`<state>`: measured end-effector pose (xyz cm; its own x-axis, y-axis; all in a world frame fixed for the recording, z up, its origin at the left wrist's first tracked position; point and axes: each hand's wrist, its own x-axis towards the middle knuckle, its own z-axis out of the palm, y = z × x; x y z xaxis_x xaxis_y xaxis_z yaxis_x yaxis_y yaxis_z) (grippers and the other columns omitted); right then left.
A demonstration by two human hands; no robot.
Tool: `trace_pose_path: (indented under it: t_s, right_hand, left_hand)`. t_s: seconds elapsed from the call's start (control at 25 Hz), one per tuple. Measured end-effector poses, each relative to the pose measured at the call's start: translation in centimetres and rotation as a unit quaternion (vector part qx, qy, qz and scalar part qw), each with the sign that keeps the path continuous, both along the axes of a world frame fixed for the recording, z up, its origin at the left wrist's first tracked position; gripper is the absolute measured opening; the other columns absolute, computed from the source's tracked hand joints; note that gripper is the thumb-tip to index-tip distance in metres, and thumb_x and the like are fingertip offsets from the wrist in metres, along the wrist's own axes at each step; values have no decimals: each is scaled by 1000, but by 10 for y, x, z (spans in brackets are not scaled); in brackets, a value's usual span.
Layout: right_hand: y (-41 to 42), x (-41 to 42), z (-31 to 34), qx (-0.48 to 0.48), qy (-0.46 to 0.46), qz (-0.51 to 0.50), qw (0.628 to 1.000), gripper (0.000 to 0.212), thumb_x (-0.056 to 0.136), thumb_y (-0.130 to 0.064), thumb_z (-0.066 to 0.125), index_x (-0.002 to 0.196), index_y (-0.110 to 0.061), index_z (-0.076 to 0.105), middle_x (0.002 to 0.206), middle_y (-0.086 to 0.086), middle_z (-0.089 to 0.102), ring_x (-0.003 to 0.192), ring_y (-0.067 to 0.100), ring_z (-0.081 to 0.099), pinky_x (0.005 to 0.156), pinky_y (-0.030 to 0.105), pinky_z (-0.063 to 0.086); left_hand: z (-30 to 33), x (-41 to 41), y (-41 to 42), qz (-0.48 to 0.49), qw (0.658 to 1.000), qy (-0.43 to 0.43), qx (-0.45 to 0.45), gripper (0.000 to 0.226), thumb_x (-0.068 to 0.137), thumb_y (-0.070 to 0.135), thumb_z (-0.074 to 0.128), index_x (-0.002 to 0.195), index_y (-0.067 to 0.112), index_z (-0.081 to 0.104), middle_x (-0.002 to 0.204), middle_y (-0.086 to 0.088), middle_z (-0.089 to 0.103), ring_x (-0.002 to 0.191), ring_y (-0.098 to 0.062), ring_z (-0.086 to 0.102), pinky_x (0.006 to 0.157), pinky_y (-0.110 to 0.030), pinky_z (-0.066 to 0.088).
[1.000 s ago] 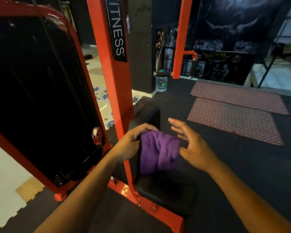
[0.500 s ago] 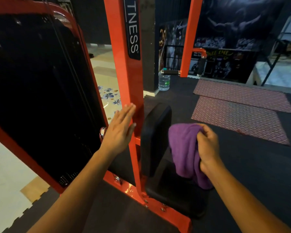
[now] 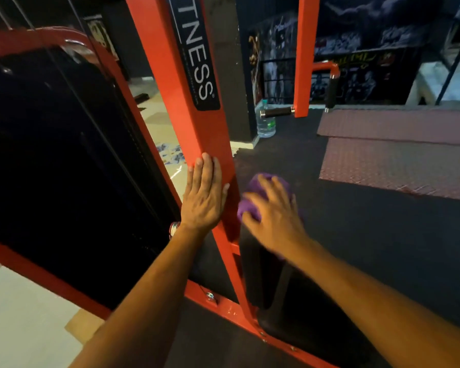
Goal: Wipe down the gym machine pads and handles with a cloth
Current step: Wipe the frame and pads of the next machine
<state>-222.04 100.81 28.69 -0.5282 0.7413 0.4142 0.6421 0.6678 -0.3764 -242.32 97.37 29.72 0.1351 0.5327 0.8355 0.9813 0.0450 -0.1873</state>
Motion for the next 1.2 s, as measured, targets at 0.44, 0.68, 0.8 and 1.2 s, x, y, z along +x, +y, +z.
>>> trace_pose_path:
  t_s: [0.44,0.68,0.8,1.2]
  right_hand:
    - [-67,6,-3,12,0,27,1000,48,89,-47,43,129,-31,64,158,1,40,150,29,27,115,59,25]
    - [29,-8,22,-13,14,15,1000,43,89,-37,42,111,-15,72,127,10,65,124,33,57,108,47,41]
    - [63,-13,41,-133,-7,-18,991,29,96,-29,48,113,-21,70,124,4,66,120,26,58,101,35,40]
    - [-1,2,0,1,64,22,998,44,96,-33,50,131,-9,62,144,11,53,139,33,42,114,54,34]
  left_hand:
    - [-11,-15,18,-124,990,-13,71,66,111,33,29,163,6,0,172,-16,-8,159,-25,-6,130,-42,1]
    - [-12,-15,17,-152,985,-40,71,66,110,29,31,163,7,-2,171,-18,-7,159,-26,-7,129,-43,0]
    - [-12,-14,17,-153,985,-41,69,65,110,27,32,164,7,0,172,-15,-8,159,-25,-7,129,-43,0]
    - [-15,-13,19,-134,987,-42,79,56,108,21,41,155,-4,22,152,-36,34,159,-30,-2,129,-47,5]
